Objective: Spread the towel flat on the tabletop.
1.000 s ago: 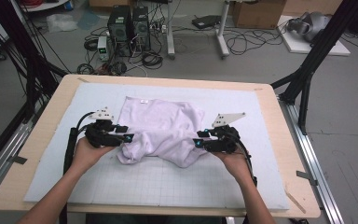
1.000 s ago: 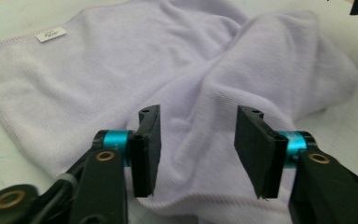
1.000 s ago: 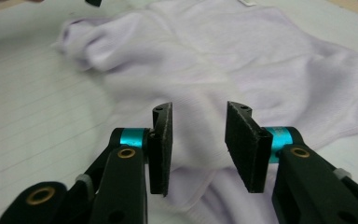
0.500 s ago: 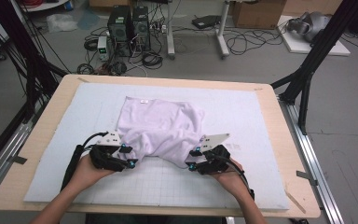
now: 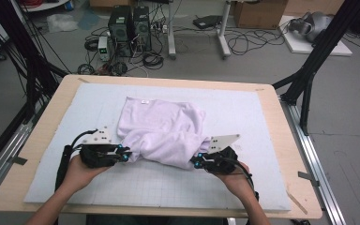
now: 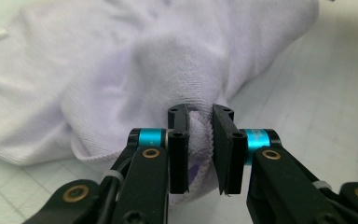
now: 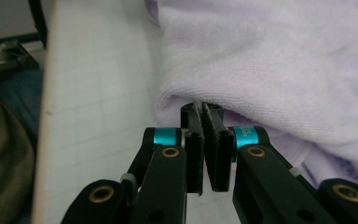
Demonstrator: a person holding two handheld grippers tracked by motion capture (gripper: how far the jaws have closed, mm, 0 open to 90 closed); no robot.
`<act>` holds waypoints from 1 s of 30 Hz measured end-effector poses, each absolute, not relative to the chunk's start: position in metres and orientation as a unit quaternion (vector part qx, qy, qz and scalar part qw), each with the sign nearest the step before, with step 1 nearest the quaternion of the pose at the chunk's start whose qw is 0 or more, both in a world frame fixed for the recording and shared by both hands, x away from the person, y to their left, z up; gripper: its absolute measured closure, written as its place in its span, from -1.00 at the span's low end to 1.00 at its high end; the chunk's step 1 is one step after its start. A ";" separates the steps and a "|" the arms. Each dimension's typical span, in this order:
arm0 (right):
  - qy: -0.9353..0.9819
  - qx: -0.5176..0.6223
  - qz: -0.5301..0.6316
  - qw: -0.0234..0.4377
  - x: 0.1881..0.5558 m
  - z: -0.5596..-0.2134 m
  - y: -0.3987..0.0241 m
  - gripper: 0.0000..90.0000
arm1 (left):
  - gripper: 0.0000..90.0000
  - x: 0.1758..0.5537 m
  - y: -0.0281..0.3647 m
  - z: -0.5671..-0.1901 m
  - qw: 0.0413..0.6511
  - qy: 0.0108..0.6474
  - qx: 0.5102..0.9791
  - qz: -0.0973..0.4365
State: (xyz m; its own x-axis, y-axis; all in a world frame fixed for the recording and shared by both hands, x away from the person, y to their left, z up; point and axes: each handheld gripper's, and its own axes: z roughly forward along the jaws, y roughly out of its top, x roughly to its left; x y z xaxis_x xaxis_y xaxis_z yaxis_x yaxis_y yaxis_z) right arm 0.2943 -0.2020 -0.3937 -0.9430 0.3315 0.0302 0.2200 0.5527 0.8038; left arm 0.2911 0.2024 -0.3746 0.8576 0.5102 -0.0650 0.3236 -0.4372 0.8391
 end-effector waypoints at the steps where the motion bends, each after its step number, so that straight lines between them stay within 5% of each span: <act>1: 0.875 0.153 0.455 0.063 0.291 -0.387 -0.204 0.95 | 0.71 0.289 0.205 -0.368 0.476 0.247 0.838 0.102; 8: 0.855 0.174 0.483 0.074 0.291 -0.361 -0.219 0.94 | 0.71 0.303 0.215 -0.361 0.487 0.278 0.821 0.106; 22: 0.843 0.328 0.425 0.040 0.392 -0.426 -0.227 0.94 | 0.72 0.391 0.206 -0.431 0.440 0.398 0.797 0.112; 30: 0.843 0.299 0.441 0.077 0.371 -0.404 -0.228 0.68 | 0.34 0.369 0.218 -0.405 0.459 0.370 0.798 0.127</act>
State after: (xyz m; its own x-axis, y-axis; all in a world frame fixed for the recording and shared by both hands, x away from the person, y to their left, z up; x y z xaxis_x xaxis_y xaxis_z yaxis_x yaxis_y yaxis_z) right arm 0.3708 -0.2279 -0.4040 -0.8100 0.5709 0.1339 0.4359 0.4335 0.7887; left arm 0.3687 0.2184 -0.4051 0.6944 0.7065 -0.1367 0.4737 -0.3058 0.8259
